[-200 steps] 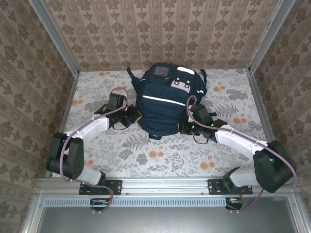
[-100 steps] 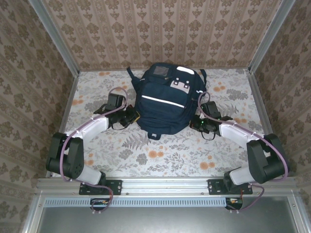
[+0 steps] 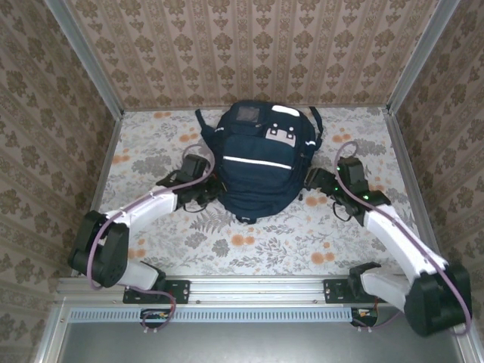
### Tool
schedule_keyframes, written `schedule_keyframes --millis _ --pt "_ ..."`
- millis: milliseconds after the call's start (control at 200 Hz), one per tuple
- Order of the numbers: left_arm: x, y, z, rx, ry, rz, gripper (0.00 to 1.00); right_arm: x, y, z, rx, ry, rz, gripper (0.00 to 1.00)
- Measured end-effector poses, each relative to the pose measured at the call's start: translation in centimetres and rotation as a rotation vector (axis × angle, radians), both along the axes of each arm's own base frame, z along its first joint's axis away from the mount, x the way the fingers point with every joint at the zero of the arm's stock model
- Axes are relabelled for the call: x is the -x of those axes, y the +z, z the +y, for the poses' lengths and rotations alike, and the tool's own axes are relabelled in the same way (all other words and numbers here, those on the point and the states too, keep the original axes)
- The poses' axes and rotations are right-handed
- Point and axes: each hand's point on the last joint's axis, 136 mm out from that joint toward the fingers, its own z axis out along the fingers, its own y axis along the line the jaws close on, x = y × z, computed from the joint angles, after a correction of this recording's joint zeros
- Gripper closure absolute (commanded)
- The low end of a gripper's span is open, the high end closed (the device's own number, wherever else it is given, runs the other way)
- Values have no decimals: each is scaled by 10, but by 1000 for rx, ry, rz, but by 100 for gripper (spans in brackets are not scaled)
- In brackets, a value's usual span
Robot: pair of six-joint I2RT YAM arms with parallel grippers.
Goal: Pack the student bag
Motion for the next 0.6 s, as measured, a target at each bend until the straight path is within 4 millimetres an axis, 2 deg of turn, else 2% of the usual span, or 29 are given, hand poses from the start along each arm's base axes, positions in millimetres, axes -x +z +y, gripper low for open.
schedule_keyframes --millis 45,110,215,260,295,370,380,390,400,410,500,600 --pt "12 2 -13 -5 -70 -16 100 4 18 -3 5 -3 -61 0" --pt "26 3 -28 -15 -153 -37 100 9 35 -7 17 -4 -116 0" --pt "46 4 -42 -44 -249 -73 100 15 47 -12 47 -4 -150 0" --pt "52 6 -43 -57 -274 -87 96 17 51 -14 60 -9 -150 0" --pt "56 6 -42 -66 -283 -96 88 17 54 -17 71 -17 -151 0" --pt "63 6 -36 -85 -303 -110 55 15 63 -20 101 -18 -169 0" --pt "65 6 -35 -89 -311 -113 42 15 64 -20 109 -12 -173 0" --pt "66 6 -34 -91 -315 -114 20 14 65 -20 113 -9 -178 0" --pt "67 5 -34 -93 -316 -113 7 14 66 -20 115 -6 -182 0" --pt "68 6 -33 -94 -324 -117 2 13 66 -20 122 0 -186 0" --pt "79 12 -37 -97 -391 -152 0 9 69 -15 174 67 -236 0" --pt "88 33 -37 -92 -453 -228 0 11 68 -10 239 148 -309 0"
